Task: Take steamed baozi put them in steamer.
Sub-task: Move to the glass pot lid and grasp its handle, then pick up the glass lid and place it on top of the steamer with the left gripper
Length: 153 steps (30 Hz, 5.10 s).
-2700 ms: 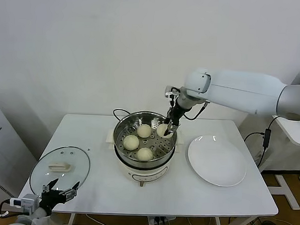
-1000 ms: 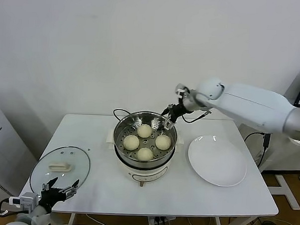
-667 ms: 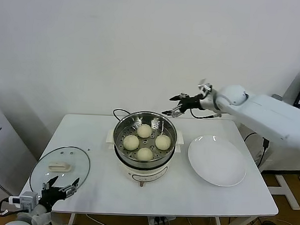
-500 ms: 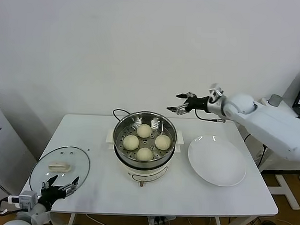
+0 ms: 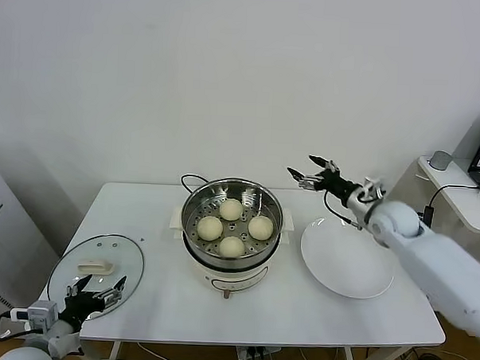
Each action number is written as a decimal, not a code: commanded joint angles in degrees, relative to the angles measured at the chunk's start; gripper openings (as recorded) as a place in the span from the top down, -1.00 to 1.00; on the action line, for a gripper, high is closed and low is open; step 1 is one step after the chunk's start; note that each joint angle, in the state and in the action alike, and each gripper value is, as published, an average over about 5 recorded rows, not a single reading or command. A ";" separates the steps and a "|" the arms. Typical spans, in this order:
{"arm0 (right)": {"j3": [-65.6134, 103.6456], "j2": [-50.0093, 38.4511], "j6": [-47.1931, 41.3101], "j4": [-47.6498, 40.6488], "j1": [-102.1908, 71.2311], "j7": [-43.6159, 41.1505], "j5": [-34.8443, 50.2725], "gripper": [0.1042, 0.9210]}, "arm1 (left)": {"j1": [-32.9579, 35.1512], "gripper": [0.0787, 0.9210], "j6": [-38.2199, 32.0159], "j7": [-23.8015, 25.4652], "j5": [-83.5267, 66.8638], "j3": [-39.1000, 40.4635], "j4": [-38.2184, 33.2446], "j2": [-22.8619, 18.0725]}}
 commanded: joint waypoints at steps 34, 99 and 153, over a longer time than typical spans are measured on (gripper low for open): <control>58.00 31.28 6.42 6.06 -50.53 2.01 -35.04 -0.76 | 1.38 -0.77 -20.59 1.94 70.61 -0.03 12.47 1.40; 58.26 32.07 7.35 0.96 -46.35 0.96 -37.99 -0.76 | -20.41 -0.04 -33.74 -7.81 113.82 -0.26 40.43 -5.97; 55.82 30.31 6.58 3.70 -45.84 1.20 -37.30 -0.76 | -26.30 0.92 -1.82 19.49 95.17 13.63 1.76 5.96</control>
